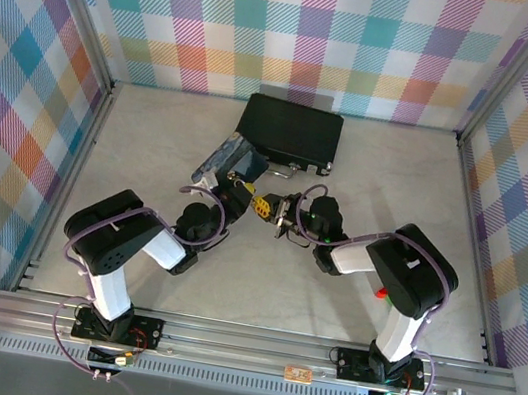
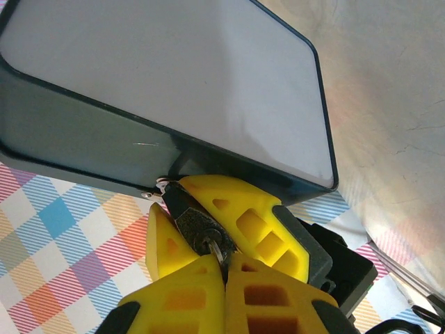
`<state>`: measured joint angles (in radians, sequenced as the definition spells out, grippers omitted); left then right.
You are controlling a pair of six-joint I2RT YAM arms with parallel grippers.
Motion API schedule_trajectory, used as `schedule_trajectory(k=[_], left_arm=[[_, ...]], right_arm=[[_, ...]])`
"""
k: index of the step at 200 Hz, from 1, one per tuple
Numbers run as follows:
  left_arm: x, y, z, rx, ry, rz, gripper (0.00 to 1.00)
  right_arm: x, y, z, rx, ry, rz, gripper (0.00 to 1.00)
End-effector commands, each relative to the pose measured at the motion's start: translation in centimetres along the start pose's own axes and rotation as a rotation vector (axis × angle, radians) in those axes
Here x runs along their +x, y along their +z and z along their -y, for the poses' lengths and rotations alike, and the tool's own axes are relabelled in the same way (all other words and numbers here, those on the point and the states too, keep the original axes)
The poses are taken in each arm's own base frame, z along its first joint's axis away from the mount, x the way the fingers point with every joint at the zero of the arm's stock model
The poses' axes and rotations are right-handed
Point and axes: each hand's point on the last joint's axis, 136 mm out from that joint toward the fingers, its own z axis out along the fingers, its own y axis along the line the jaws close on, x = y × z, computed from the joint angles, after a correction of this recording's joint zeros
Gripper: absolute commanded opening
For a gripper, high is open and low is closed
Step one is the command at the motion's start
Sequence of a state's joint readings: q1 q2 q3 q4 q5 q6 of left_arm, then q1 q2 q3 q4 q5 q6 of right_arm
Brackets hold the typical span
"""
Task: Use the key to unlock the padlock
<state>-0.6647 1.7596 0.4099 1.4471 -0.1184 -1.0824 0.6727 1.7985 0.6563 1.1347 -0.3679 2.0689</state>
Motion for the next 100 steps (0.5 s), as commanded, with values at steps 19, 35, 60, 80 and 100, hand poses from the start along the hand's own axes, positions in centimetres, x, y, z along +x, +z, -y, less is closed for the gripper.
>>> schedule_trajectory(k=[19,35,60,80,100], left_arm=[[6.0,-1.8,-3.6,-0.132,0.062,-0.248,0.0],[5.9,-1.9,-3.8,-0.173,0.069,-0.252,0.0],[5.8,-1.8,-3.6,-0.22,0.081,-0.27,0.0],[6.1,-1.3,-3.5,-0.246,0.07,-0.291,0.0],[6.3,-1.1,-3.5,-0.255,0.062,-0.302,0.0]], right_arm=[[4.1,0.5,-6.3,-0.175,-0.071,-0.235,0.0],[2.8,0.7,-4.5,-0.133,-0.167,-0.232,0.0],[1.1,0.9,-2.3,-0.086,-0.289,-0.224,0.0],[0.3,1.2,-0.2,-0.036,-0.352,-0.246,0.0],[-0.5,0.9,2.1,0.002,-0.394,-0.254,0.0]])
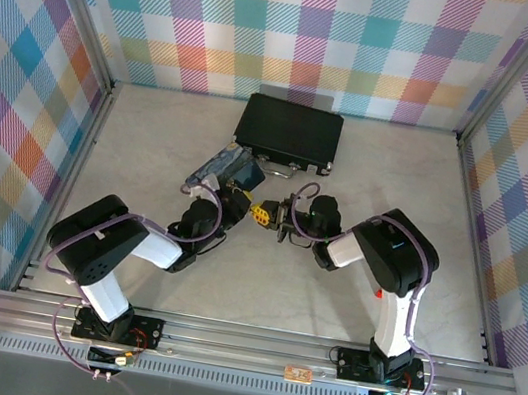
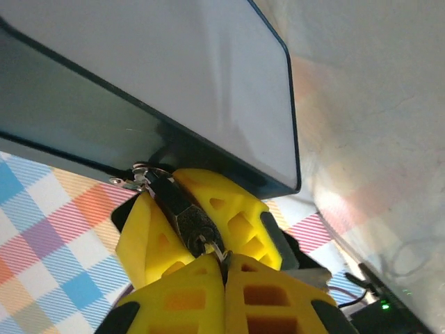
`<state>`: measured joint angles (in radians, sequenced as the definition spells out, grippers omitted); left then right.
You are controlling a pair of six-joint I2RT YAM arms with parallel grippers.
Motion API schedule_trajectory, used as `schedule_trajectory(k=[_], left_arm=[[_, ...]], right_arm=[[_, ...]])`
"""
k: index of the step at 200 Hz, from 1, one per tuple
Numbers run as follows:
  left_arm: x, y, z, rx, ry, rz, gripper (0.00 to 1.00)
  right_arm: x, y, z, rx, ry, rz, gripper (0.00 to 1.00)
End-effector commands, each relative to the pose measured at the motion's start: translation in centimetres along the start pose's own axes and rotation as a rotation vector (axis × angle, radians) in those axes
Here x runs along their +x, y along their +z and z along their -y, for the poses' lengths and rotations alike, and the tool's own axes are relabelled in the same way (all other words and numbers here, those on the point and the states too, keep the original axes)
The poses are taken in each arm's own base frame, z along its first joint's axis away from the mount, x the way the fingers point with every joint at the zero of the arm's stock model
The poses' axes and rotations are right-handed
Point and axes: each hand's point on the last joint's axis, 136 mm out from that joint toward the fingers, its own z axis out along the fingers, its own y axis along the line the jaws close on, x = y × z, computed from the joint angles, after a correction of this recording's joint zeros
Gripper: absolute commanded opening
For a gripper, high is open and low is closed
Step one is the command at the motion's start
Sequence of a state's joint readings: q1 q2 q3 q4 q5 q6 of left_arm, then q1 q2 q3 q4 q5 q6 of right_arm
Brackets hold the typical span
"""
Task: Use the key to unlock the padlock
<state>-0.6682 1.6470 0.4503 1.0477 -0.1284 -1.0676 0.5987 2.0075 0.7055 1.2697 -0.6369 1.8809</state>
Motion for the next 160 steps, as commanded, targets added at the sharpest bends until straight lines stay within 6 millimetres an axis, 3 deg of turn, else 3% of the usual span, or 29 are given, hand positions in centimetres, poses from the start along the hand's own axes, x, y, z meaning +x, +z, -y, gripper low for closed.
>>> schedule_trajectory(k=[1,46,71,87,115,160], left_arm=[[5.1,-0.3,-0.1,-0.024,0.04,-0.215,0.0],[5.7,-0.6,-1.9,-0.107,0.144,-0.261,0.0],[6.2,-0.5,-2.8,-0.135,0.193,-0.312,0.0],[6.2,-0.6,-3.5,-0.158,0.203,-0.326,0.0],[5.4,-0.9,-4.3,-0.204,0.226,-0.31,0.0],[4.5,-2.2,-5.4,-0.296,0.332,-0.322,0.0]], right_arm=[[1.1,0.4,-1.8,-0.079,-0.242,-0.065,0.0],[0.4,-0.7,4.6,0.132,-0.329,-0.085,0.02],[0.5,-0.7,5.2,0.127,-0.363,-0.102,0.01],[0.4,-0.5,5.1,0.108,-0.372,-0.11,0.1],[-0.3,-1.5,7.0,0.153,-0.376,-0.069,0.29],[-1.4,-4.6,10.6,0.36,-0.437,-0.008,0.39]])
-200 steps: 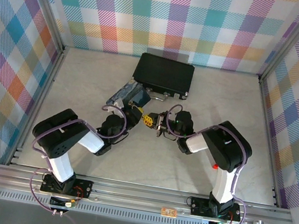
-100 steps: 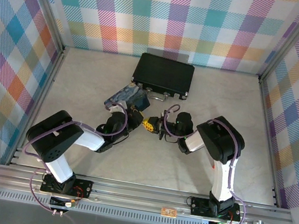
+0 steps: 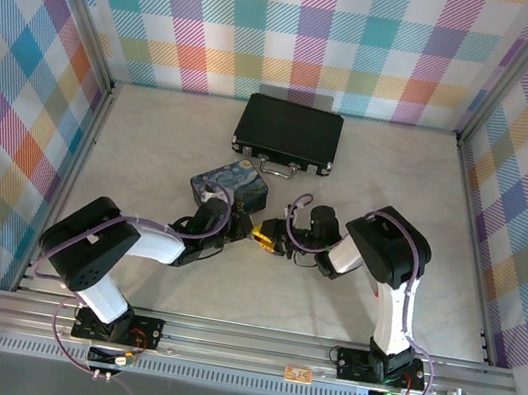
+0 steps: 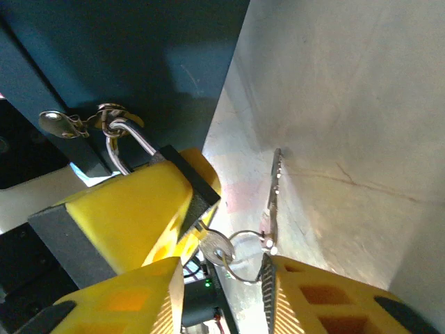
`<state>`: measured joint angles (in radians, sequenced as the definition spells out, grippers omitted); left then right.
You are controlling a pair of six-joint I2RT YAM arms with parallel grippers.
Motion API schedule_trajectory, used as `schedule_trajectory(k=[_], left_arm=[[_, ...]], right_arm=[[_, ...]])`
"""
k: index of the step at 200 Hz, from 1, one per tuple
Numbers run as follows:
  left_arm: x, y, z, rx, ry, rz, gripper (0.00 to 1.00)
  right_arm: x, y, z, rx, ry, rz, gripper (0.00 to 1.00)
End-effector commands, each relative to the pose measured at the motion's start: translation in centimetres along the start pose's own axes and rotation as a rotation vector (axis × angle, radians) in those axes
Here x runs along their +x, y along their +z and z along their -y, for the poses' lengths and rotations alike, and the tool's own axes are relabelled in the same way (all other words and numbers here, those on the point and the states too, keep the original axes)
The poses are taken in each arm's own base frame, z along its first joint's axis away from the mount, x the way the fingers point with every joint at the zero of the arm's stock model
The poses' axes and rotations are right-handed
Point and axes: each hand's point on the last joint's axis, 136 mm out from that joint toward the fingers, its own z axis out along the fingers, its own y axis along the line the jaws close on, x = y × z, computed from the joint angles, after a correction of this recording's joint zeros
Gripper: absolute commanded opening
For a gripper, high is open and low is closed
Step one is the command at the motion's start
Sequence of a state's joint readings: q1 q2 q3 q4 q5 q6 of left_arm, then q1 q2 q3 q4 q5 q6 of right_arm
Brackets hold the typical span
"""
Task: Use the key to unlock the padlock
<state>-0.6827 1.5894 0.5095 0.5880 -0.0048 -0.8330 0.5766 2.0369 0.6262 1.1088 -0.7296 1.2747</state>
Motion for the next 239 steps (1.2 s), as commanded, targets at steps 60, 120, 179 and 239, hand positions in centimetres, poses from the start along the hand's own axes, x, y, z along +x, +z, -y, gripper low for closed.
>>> schedule_trajectory(k=[60,120,179,239], left_arm=[[-0.3,-2.0,-2.1,-0.151,0.185,-0.06,0.37],[-3.4,-5.6,-1.7,-0.183,0.157,0.048,0.67],[-3.5,-7.0,-1.6,-0.215,0.003,0.074,0.78],[-8.2,-11.6,-2.7,-0.358,-0.085,0.21,0.88]], right_arm=[[-0.4,-4.6,3.1,0.428,-0.191,0.054,0.41],[-1.1,-5.4,0.4,0.448,-0.272,0.073,0.41],[-1.3,-5.2,-0.6,0.452,-0.322,0.055,0.41],[1.8,-1.5,-2.9,0.715,-0.828,-0.113,0.44]])
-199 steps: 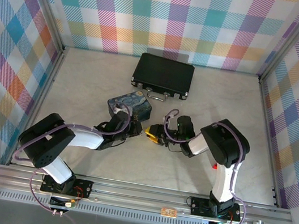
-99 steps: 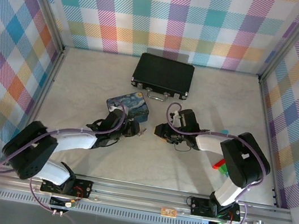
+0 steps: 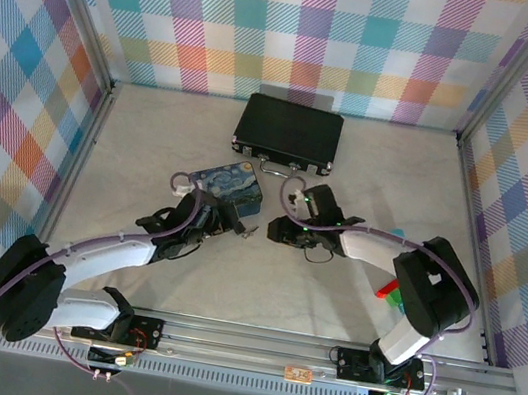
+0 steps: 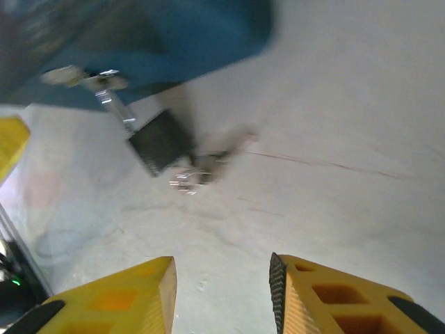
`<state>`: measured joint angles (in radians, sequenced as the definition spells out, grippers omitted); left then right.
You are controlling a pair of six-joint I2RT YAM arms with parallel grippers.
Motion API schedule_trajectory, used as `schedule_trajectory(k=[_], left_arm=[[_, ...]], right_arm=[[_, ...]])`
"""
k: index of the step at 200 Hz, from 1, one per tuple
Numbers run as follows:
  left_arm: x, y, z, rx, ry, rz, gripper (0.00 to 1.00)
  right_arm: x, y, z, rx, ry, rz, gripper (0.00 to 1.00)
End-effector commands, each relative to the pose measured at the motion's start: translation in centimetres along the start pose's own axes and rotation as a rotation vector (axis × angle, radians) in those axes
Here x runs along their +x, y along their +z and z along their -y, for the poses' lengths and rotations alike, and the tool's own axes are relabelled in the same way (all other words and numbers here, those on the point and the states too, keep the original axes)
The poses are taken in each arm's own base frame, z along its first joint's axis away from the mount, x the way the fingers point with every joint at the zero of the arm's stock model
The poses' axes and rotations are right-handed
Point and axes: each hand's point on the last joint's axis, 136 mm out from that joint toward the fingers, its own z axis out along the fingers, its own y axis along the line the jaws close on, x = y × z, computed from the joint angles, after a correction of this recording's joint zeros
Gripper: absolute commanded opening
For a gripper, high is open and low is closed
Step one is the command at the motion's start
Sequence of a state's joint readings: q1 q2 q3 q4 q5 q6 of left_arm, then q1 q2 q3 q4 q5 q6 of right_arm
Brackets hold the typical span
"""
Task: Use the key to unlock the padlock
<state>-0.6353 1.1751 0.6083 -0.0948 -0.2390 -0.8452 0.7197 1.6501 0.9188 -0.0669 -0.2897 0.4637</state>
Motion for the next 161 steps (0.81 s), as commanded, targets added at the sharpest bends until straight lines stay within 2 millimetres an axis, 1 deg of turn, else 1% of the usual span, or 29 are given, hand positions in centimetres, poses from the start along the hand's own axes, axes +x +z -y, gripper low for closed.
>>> schedule_trajectory(k=[1,20,27,33,36,41,45,58,63,73,95,115,125,138,161], left_arm=[[-3.4,-2.3,-1.1,-0.065,-0.074,0.076,0.89],[-5.1,-2.8,-2.4,-0.059,-0.145,0.089,0.9],[-5.7,-2.9,-2.9,-0.051,-0.168,0.096,0.91],[-6.3,-2.9,-3.3,-0.045,-0.187,0.105,0.91],[-6.7,-2.9,-3.4,-0.04,-0.194,0.111,0.92],[-7.1,-2.9,-3.7,-0.037,-0.205,0.115,0.93],[-7.5,-2.9,-3.8,-0.031,-0.215,0.118,0.93],[-8.7,-2.6,-4.5,-0.021,-0.248,0.127,0.93],[-9.1,-2.5,-4.6,-0.01,-0.26,0.132,0.93],[-9.8,-2.2,-5.0,0.0,-0.286,0.141,0.93],[-10.9,-1.7,-5.4,0.02,-0.317,0.166,0.93],[-11.4,-1.6,-5.6,0.028,-0.316,0.18,0.93],[-11.4,-1.5,-5.7,0.032,-0.312,0.178,0.93],[-11.2,-1.2,-5.7,0.036,-0.307,0.169,0.93],[-10.9,-0.6,-5.8,0.044,-0.306,0.158,0.93]], right_arm=[[0.4,0.4,-0.8,0.148,-0.269,-0.044,0.44],[0.3,2.0,-1.8,0.174,-0.371,-0.073,0.48],[0.2,2.6,-2.1,0.188,-0.405,-0.077,0.52],[0.0,3.0,-2.4,0.2,-0.435,-0.078,0.53],[-0.1,3.2,-2.4,0.209,-0.446,-0.081,0.55],[-0.2,3.6,-2.7,0.221,-0.468,-0.086,0.56],[-0.3,3.9,-2.6,0.236,-0.482,-0.091,0.59],[-0.5,4.9,-2.7,0.275,-0.528,-0.107,0.6],[-0.6,5.2,-2.6,0.299,-0.546,-0.112,0.63],[-0.6,5.6,-2.2,0.346,-0.581,-0.123,0.64],[-0.6,6.1,-1.7,0.414,-0.637,-0.127,0.61],[-0.6,6.2,-1.5,0.43,-0.652,-0.115,0.6],[-0.6,6.5,-1.7,0.423,-0.658,-0.111,0.58],[-0.8,7.0,-1.7,0.42,-0.66,-0.111,0.53],[-0.6,8.2,-1.7,0.404,-0.658,-0.127,0.49]])
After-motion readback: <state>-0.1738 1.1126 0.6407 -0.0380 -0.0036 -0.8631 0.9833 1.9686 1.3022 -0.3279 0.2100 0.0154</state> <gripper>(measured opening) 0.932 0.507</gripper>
